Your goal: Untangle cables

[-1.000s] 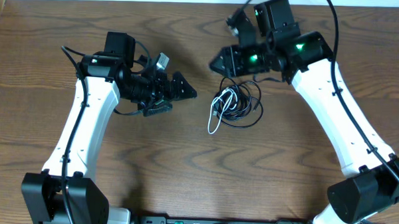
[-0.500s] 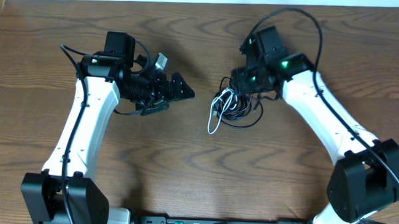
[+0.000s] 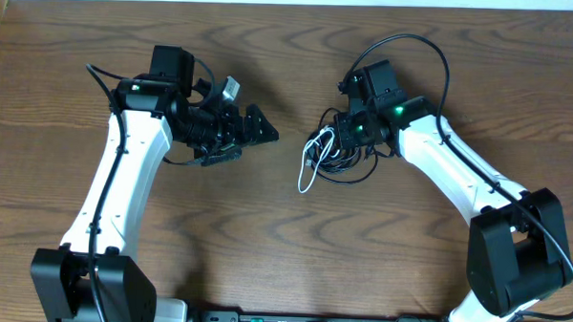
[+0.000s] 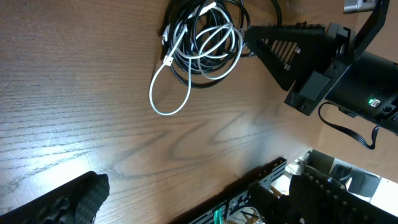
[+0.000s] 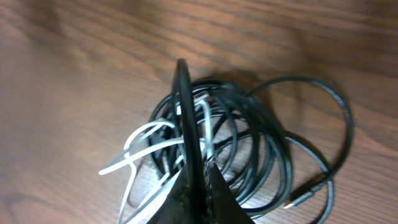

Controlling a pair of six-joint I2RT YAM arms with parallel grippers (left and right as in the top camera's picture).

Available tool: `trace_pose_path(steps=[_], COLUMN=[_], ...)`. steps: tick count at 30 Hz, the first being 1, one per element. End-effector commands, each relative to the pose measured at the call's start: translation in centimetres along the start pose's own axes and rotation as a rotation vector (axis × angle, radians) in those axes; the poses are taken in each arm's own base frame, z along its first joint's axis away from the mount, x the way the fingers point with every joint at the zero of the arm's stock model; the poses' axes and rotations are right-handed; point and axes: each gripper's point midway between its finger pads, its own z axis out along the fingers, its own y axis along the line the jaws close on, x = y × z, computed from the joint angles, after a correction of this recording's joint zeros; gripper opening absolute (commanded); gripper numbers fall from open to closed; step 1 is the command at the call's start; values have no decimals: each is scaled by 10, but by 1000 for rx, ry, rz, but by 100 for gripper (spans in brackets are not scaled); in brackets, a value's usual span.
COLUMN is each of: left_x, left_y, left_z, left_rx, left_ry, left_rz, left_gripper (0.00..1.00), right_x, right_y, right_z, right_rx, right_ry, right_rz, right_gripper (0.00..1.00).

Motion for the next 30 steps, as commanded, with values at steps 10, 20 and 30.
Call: trace_pose_path(steps=[10,20,30], left_x=[1,9,12], left_y=[-11,-27,-40], left_z=[-2,11,21], left_rx=[51,58,66], left_ry=[10,38,46], left_rz=[-2,62,114], left_gripper=[99,99,99], right_x=[-76,-90,-98], right_y=[107,134,142], right_z=[-147,-246,-271], right_rx=[-490,-559,-608], right_ry=[-260,-495,-557], right_rz=[-101,-160,-113], right_gripper=[1,1,1])
